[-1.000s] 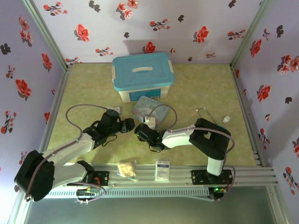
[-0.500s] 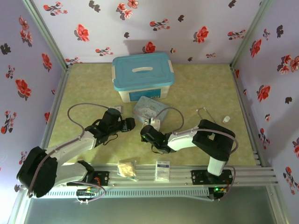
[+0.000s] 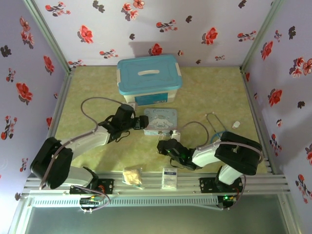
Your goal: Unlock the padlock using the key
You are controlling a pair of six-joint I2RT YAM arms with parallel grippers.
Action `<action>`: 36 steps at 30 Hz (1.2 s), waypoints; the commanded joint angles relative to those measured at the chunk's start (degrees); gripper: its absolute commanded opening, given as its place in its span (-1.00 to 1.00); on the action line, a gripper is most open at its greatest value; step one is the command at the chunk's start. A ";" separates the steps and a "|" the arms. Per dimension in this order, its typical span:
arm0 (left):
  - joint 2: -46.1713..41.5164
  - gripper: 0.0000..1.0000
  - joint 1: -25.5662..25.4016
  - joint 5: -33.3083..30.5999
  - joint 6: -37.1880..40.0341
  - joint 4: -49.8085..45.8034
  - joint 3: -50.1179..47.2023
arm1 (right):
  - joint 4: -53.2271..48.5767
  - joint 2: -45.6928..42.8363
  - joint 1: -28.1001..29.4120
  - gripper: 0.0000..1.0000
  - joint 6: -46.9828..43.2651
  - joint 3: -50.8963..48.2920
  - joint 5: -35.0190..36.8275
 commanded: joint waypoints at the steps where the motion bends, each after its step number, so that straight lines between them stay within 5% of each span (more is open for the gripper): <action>1: 4.17 0.52 -1.94 -1.06 3.64 1.80 2.74 | 5.07 0.78 -0.75 -0.83 2.17 -2.85 2.13; 5: 7.58 0.41 -3.25 -1.80 3.94 1.00 4.05 | 12.67 5.54 -0.75 -0.83 3.85 -2.78 2.36; 11: 9.55 0.30 -4.42 -5.78 3.47 -2.39 4.30 | 39.44 20.65 -1.10 -0.90 11.33 -7.22 8.90; 28: 15.28 0.16 -5.08 -6.70 4.54 -6.43 5.12 | 39.59 28.30 -1.89 -0.95 20.77 -4.51 22.08; 36: 16.35 0.15 -5.03 -8.47 5.32 -7.13 3.78 | 39.53 26.79 -2.37 -0.94 16.70 -3.20 26.48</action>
